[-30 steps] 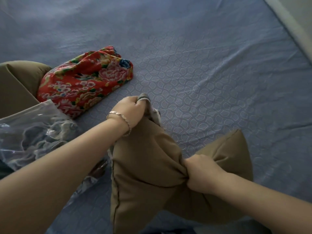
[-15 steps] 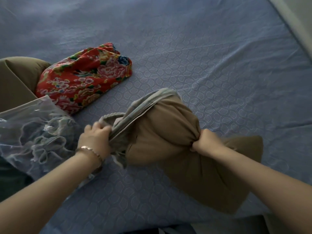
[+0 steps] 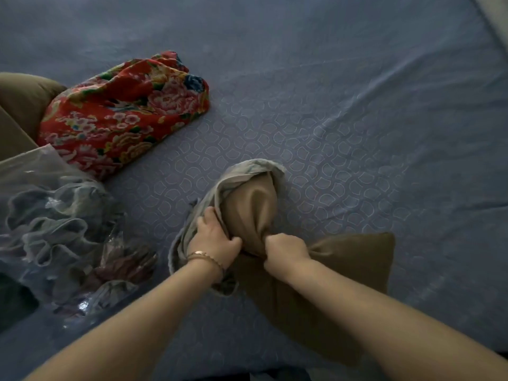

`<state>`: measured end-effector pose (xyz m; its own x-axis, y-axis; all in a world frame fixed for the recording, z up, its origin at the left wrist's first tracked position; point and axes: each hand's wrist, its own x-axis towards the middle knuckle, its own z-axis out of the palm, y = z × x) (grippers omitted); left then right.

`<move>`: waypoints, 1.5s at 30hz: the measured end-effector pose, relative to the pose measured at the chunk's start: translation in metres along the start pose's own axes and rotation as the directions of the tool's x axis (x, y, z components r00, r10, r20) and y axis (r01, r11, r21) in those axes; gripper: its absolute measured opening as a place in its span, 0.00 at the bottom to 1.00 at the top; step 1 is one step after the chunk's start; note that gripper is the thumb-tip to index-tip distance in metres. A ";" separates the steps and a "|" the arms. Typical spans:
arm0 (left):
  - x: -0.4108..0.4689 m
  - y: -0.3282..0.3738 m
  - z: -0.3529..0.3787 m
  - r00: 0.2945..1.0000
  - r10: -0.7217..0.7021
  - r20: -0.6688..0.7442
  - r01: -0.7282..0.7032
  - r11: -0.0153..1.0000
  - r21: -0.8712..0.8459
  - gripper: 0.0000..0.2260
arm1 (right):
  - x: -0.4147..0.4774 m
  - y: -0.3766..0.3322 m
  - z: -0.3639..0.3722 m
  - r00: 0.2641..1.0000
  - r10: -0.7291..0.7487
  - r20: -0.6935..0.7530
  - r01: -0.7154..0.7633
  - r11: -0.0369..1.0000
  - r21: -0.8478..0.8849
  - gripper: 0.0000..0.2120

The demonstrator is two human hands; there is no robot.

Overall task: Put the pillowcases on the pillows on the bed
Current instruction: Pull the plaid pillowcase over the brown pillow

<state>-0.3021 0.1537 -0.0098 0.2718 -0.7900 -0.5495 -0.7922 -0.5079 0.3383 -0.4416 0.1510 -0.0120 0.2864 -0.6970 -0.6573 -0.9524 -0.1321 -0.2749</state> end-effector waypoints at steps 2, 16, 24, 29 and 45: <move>0.025 -0.008 0.003 0.991 -0.130 0.019 0.131 0.987 -0.090 0.27 | 0.010 -0.001 0.012 0.989 -0.121 0.079 0.126 0.990 -0.059 0.13; 0.063 -0.036 0.037 0.974 0.067 0.215 -0.098 0.985 0.139 0.15 | 0.086 0.059 0.036 0.954 0.114 0.276 -0.156 0.978 0.135 0.45; 0.062 -0.014 0.029 0.988 0.038 0.150 -0.055 0.992 0.115 0.14 | 0.076 0.065 0.032 0.980 0.178 0.090 -0.195 0.949 0.248 0.39; 0.077 0.039 -0.002 0.995 0.080 -0.064 -0.085 0.994 -0.075 0.08 | 0.038 0.056 0.024 0.997 0.055 -0.052 -0.039 0.962 0.270 0.24; 0.058 0.124 -0.060 0.910 0.414 -0.020 -0.399 0.887 0.231 0.10 | -0.030 0.055 -0.045 0.934 -0.299 -0.196 0.256 0.942 -0.219 0.16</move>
<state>-0.3519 0.0245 0.0464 -0.0701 -0.9362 -0.3445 -0.9377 -0.0559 0.3428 -0.5073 0.1329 0.0247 0.5318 -0.7494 -0.3945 -0.8465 -0.4569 -0.2732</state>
